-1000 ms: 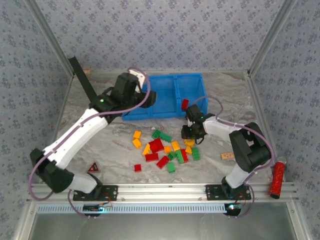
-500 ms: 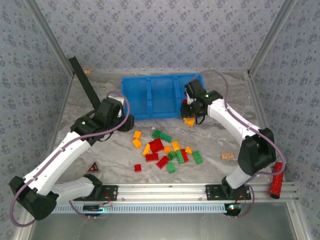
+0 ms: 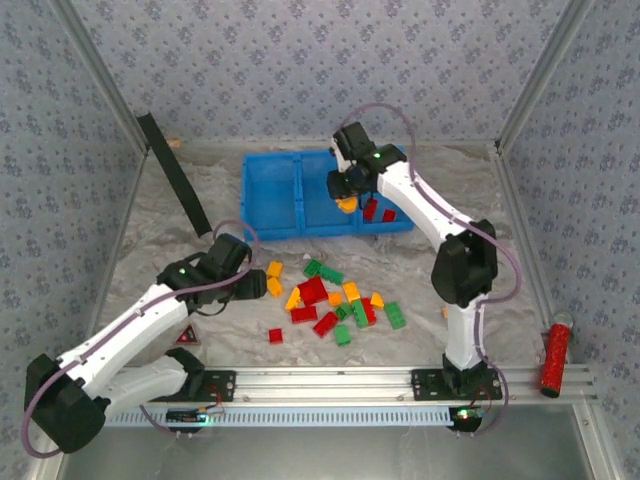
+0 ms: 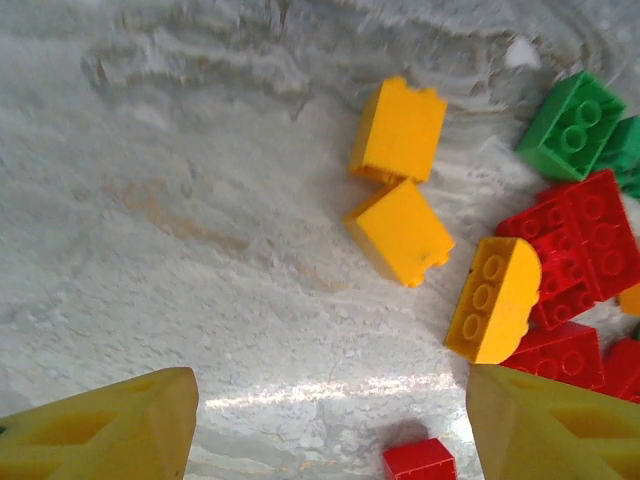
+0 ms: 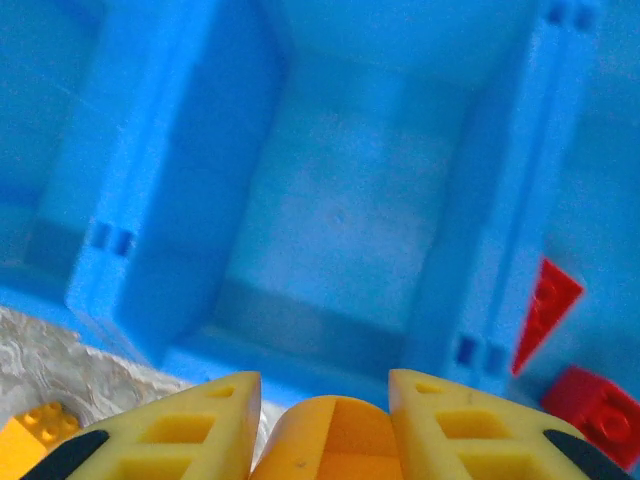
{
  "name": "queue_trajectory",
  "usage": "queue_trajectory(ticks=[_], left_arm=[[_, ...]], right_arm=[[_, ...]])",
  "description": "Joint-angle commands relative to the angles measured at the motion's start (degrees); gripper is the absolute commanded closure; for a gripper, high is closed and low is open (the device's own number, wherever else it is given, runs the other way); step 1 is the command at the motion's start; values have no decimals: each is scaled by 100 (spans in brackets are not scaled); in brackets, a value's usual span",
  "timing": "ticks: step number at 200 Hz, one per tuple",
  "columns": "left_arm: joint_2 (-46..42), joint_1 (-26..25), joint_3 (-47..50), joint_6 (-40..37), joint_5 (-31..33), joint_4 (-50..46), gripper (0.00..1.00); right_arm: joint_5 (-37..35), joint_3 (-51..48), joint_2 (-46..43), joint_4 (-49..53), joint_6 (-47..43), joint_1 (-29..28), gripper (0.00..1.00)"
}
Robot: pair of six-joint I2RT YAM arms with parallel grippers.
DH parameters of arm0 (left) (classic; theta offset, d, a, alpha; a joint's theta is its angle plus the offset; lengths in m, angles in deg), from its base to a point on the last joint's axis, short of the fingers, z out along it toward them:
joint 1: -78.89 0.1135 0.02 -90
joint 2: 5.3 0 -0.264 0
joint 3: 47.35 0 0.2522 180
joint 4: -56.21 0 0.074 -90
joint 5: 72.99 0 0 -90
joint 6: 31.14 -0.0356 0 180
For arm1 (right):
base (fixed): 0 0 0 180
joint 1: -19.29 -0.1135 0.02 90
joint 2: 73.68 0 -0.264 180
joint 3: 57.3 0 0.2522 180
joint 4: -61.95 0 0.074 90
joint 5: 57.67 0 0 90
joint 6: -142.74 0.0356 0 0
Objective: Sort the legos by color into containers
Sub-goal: Place the lego in the container.
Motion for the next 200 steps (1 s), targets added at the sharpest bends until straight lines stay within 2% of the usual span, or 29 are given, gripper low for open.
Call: queue_trajectory(ticks=[1,39,117,200], left_arm=[[76,-60,107,529,-102,471,29],[405,-176,252,817,-88,1005,29],[1098,-213,315,1071,-56,1583,29],[2329,-246,-67,1299,8,1861,31]], right_arm=[[-63,626,546,142,-250,-111,74],[34,1072,1260,137,-294,-156,74],[179,1385,2034,-86,-296,-147,73],[259,1228,2054,-102,-356,-106,57]])
